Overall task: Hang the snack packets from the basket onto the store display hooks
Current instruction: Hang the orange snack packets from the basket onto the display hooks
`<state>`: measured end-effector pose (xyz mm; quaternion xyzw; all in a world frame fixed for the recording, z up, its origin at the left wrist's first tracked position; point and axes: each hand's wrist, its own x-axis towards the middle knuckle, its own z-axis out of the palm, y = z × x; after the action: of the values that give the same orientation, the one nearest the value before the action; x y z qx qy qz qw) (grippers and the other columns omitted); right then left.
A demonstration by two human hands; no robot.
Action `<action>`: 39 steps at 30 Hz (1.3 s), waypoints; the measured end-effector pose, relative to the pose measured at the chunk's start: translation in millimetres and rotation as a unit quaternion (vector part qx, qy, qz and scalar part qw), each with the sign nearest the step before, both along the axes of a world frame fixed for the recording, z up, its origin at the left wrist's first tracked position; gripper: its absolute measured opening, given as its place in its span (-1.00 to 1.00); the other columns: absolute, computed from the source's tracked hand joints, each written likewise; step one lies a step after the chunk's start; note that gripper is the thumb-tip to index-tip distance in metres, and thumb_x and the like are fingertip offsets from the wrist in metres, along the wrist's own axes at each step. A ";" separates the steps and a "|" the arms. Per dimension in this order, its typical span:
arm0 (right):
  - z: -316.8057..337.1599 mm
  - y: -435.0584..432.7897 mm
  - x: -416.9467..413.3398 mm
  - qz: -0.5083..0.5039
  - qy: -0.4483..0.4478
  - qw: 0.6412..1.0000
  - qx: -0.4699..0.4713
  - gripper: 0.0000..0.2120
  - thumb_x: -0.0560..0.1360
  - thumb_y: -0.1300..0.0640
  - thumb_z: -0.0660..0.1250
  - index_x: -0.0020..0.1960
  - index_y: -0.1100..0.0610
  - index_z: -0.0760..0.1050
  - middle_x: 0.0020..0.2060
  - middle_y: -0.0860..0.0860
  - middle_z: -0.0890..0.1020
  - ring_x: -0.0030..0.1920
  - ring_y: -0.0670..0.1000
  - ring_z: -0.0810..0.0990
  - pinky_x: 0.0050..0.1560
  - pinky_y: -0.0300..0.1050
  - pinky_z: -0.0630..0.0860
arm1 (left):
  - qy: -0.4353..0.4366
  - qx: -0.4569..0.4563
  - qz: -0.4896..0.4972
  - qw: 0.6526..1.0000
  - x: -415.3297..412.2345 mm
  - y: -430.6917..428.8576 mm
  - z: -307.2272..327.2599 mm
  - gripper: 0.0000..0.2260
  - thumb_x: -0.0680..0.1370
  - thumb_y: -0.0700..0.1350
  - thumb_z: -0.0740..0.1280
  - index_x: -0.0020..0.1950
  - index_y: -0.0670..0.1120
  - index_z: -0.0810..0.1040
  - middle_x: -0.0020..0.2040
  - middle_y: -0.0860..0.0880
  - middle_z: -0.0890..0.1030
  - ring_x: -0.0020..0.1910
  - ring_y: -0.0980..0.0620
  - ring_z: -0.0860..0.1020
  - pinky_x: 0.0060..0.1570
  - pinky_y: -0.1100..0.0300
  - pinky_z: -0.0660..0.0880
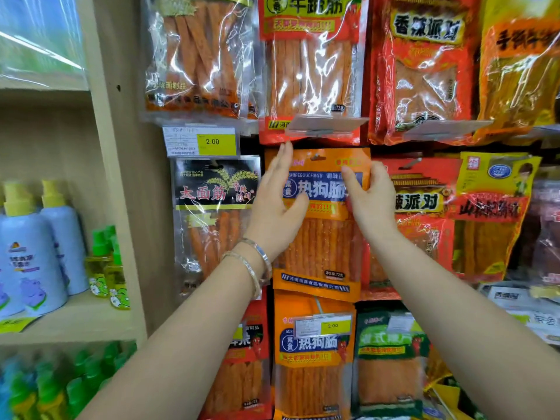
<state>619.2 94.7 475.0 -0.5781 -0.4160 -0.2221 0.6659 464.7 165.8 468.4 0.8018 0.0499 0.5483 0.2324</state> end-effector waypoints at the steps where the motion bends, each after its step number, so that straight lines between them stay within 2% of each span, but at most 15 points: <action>1: -5.6 -1.2 0.7 -0.003 -0.006 1.000 0.009 -0.81 0.50 -0.01 0.36 -0.02 0.01 0.37 -0.24 -0.21 0.47 -0.25 -0.38 0.46 -0.30 -0.49 0.31 | 0.019 0.002 0.010 1.000 3.6 0.4 -8.7 -0.35 0.52 -0.14 0.22 0.52 0.14 -0.02 0.48 0.23 0.05 0.41 0.43 -0.05 0.26 0.63 -0.11; 3: -17.5 -4.7 2.9 -0.031 -0.043 0.998 0.011 -0.56 0.45 0.06 0.42 0.25 0.05 0.33 -0.04 -0.12 0.47 -0.18 -0.28 0.47 -0.20 -0.48 0.35 | 0.069 -0.012 0.028 0.997 12.4 2.2 -30.5 -0.33 0.53 -0.12 0.26 0.53 0.13 -0.04 0.54 0.14 -0.02 0.46 0.31 -0.07 0.32 0.52 -0.13; 5: -31.2 -7.8 8.3 -0.102 -0.140 0.985 -0.018 -0.40 0.42 0.16 0.44 0.39 0.16 0.28 0.13 0.07 0.44 -0.05 -0.11 0.46 0.01 -0.31 0.41 | 0.125 -0.040 0.045 0.990 20.9 5.2 -54.4 -0.31 0.53 -0.09 0.27 0.53 0.10 -0.06 0.55 0.08 -0.09 0.50 0.15 -0.09 0.41 0.27 -0.09; 7: -43.4 -9.1 13.4 -0.189 -0.246 0.948 -0.072 -0.41 0.40 0.19 0.44 0.38 0.21 0.35 0.23 0.22 0.44 0.19 0.11 0.44 0.20 0.00 0.41 | 0.170 -0.056 0.064 0.982 27.5 7.6 -75.9 -0.28 0.52 -0.05 0.28 0.54 0.05 -0.09 0.55 0.04 -0.15 0.52 0.05 -0.12 0.44 0.09 -0.06; 8: -48.6 -9.1 15.6 -0.220 -0.292 0.925 -0.107 -0.44 0.39 0.18 0.45 0.35 0.19 0.40 0.28 0.23 0.44 0.26 0.20 0.43 0.23 0.12 0.40 | 0.186 -0.061 0.077 0.978 30.1 8.5 -85.3 -0.27 0.51 -0.03 0.28 0.54 0.03 -0.11 0.55 0.03 -0.19 0.52 0.03 -0.14 0.44 0.04 -0.05; 11: -57.4 -5.1 22.7 -0.278 -0.373 0.861 -0.206 -0.47 0.38 0.10 0.47 0.32 0.14 0.47 0.35 0.17 0.44 0.35 0.22 0.40 0.31 0.19 0.32 | 0.214 -0.074 0.116 0.967 35.3 11.3 -106.2 -0.24 0.50 0.03 0.27 0.54 0.04 -0.15 0.51 0.07 -0.33 0.51 -0.01 -0.18 0.44 -0.04 -0.01; 15: -50.1 4.3 29.2 -0.308 -0.388 0.812 -0.310 -0.40 0.41 0.01 0.44 0.39 0.12 0.38 0.41 0.15 0.37 0.41 0.17 0.33 0.41 0.17 0.16 | 0.246 -0.074 0.134 0.957 44.8 18.1 -116.1 -0.20 0.50 0.07 0.27 0.53 0.02 -0.22 0.38 0.09 -0.52 0.49 -0.04 -0.29 0.44 -0.04 -0.08; 17: -43.4 11.2 30.3 -0.322 -0.397 0.783 -0.353 -0.40 0.45 0.04 0.38 0.44 0.12 0.31 0.44 0.15 0.32 0.45 0.15 0.27 0.45 0.15 0.04 | 0.259 -0.087 0.125 0.954 52.2 21.7 -114.5 -0.19 0.51 0.07 0.28 0.53 0.00 -0.24 0.39 0.05 -0.52 0.48 -0.04 -0.35 0.44 -0.05 -0.12; 21: -29.8 25.1 31.6 -0.344 -0.398 0.740 -0.419 -0.49 0.60 0.09 0.13 0.52 0.09 0.11 0.51 0.11 0.15 0.52 0.10 0.05 0.47 0.12 -0.15 | 0.287 -0.106 0.119 0.944 67.0 31.9 -108.2 -0.18 0.51 0.07 0.28 0.53 -0.04 -0.24 0.45 -0.06 -0.47 0.47 -0.08 -0.35 0.44 -0.01 -0.15; 24: -23.4 32.5 32.8 -0.350 -0.394 0.715 -0.459 -0.48 0.62 0.10 0.07 0.53 0.08 0.00 0.53 0.10 0.05 0.53 0.09 -0.05 0.47 0.13 -0.17 | 0.299 -0.121 0.124 0.939 76.2 42.0 -102.5 -0.19 0.52 0.07 0.28 0.54 -0.06 -0.21 0.47 -0.11 -0.43 0.48 -0.12 -0.33 0.44 0.01 -0.15; 28: -18.1 34.7 32.1 -0.346 -0.385 0.697 -0.497 -0.48 0.62 0.12 0.05 0.54 0.07 -0.04 0.54 0.11 0.00 0.53 0.11 -0.09 0.47 0.13 -0.14 | 0.315 -0.148 0.121 0.930 84.6 49.8 -95.0 -0.20 0.51 0.07 0.29 0.54 -0.07 -0.17 0.48 -0.10 -0.42 0.50 -0.15 -0.25 0.45 0.00 -0.11; 31: -18.3 31.7 31.2 -0.324 -0.380 0.710 -0.497 -0.47 0.61 0.14 0.09 0.53 0.05 0.02 0.53 0.09 0.07 0.53 0.10 -0.05 0.45 0.11 -0.06 | 0.319 -0.162 0.108 0.927 82.8 49.9 -90.2 -0.24 0.51 0.05 0.29 0.54 -0.11 -0.09 0.50 -0.07 -0.37 0.52 -0.15 -0.09 0.48 0.01 0.01; 33: -21.0 24.7 28.4 -0.288 -0.390 0.743 -0.462 -0.50 0.58 0.19 0.10 0.51 0.03 0.13 0.49 0.08 0.22 0.51 0.10 0.06 0.42 0.08 0.03 | 0.313 -0.166 0.092 0.931 76.7 44.8 -89.4 -0.27 0.52 0.03 0.28 0.54 -0.13 -0.05 0.52 -0.07 -0.30 0.52 -0.11 -0.05 0.48 0.06 0.03; 36: -29.3 6.0 18.6 -0.212 -0.357 0.844 -0.339 -0.56 0.50 0.24 0.17 0.36 0.05 0.41 0.23 0.09 0.53 0.30 0.15 0.40 0.20 0.05 0.30 | 0.288 -0.185 0.063 0.938 59.4 30.1 -94.8 -0.35 0.54 -0.02 0.26 0.54 -0.11 0.03 0.55 -0.09 -0.13 0.52 -0.03 -0.02 0.38 0.28 -0.03; 39: -48.7 -17.9 0.5 -0.095 -0.226 0.927 -0.283 -0.67 0.45 0.20 0.27 0.21 0.07 0.50 0.01 0.06 0.60 0.01 0.11 0.55 0.02 0.04 0.50 | 0.238 -0.154 0.041 0.958 28.7 3.6 -108.5 -0.52 0.54 -0.15 0.27 0.45 -0.12 0.28 0.50 -0.13 0.17 0.49 0.00 0.13 0.23 0.49 -0.06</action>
<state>619.7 76.8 426.4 -0.7135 -0.5444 -0.2825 0.3387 493.4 169.4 359.9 0.8609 0.2203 0.3362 0.3118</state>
